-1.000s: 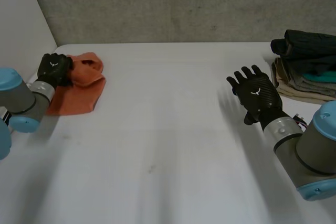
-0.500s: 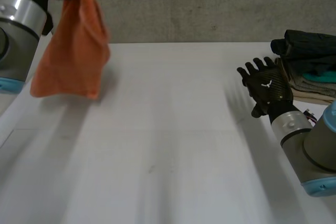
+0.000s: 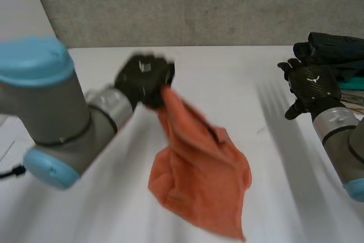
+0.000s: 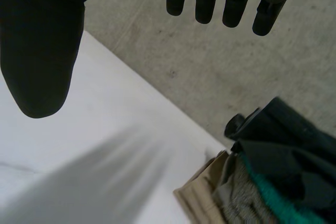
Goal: Fold the laundry.
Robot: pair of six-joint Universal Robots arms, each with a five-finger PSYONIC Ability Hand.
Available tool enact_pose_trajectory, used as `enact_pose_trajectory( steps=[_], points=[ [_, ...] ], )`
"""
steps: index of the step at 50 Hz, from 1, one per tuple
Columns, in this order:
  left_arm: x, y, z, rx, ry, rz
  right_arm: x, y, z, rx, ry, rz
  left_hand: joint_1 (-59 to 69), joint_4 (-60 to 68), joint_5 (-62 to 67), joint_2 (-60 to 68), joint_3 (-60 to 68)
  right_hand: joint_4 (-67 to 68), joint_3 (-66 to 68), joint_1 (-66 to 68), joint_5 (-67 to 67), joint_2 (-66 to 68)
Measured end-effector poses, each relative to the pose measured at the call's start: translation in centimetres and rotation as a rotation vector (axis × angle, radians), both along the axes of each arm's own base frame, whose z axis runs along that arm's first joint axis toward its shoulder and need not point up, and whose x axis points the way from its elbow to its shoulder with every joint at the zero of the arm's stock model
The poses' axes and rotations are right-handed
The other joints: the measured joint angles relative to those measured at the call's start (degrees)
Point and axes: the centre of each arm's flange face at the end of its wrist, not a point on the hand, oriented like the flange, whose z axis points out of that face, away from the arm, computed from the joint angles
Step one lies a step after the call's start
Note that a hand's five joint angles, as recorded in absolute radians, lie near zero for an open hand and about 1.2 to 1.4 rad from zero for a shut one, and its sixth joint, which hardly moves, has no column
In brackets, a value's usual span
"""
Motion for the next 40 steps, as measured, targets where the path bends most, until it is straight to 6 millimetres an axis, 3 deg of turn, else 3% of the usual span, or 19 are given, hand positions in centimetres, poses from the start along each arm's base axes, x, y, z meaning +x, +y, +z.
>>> enact_pose_trajectory(
  steps=[2, 3, 5, 7, 13, 21, 32, 38, 40],
  points=[
    [0.5, 0.3, -1.7, 0.044, -0.037, 0.004, -0.1, 0.1, 0.1, 0.029, -0.006, -0.001, -6.2, -5.5, -5.4, -5.5, -5.4, 0.0, 0.0, 0.0, 0.0, 0.0],
    [1.3, 0.6, -3.3, 0.092, -0.071, 0.014, 0.0, 0.3, 0.1, 0.07, -0.012, 0.002, -26.1, -23.6, -23.6, -24.4, -23.2, 0.0, 0.0, 0.0, 0.0, 0.0],
    [2.1, 1.0, -4.1, 0.123, -0.086, 0.026, 0.1, 0.6, 0.3, 0.108, -0.017, 0.01, -41.1, -39.5, -39.7, -39.6, -38.7, 0.0, 0.0, 0.0, 0.0, 0.0],
    [3.1, 1.4, -4.4, 0.146, -0.09, 0.04, 0.2, 1.0, 0.4, 0.154, -0.021, 0.024, -45.6, -45.5, -45.7, -45.1, -45.0, 0.0, 0.0, 0.0, 0.0, 0.0],
    [5.5, 2.8, -2.9, 0.145, -0.044, 0.073, 1.0, 3.1, 1.0, 0.302, -0.021, 0.08, -45.9, -47.2, -47.7, -46.8, -46.5, 0.0, 0.0, 0.0, 0.0, 0.0],
    [8.0, 3.5, -0.6, 0.109, 0.065, 0.072, 3.2, 8.2, 0.8, 0.544, -0.048, 0.2, -45.9, -47.2, -47.7, -47.2, -46.5, 0.0, 0.0, 0.0, 0.0, 0.0],
    [6.9, -0.2, -1.5, 0.146, 0.091, -0.091, 4.9, 14.1, -0.2, 0.671, -0.188, 0.206, -44.0, -44.4, -44.2, -44.3, -44.6, 0.0, 0.0, 0.0, 0.0, 0.0],
    [4.9, -1.2, -2.9, 0.21, 0.05, -0.155, 4.9, 16.8, -0.7, 0.636, -0.18, 0.215, -42.5, -42.8, -42.8, -42.7, -42.8, 0.0, 0.0, 0.0, 0.0, 0.0],
    [3.5, -1.5, -3.7, 0.224, 0.015, -0.187, 5.0, 17.9, -1.2, 0.604, -0.151, 0.225, -37.1, -37.8, -37.7, -37.8, -37.8, 0.1, 0.1, 0.1, 0.0, 0.2]
  ],
)
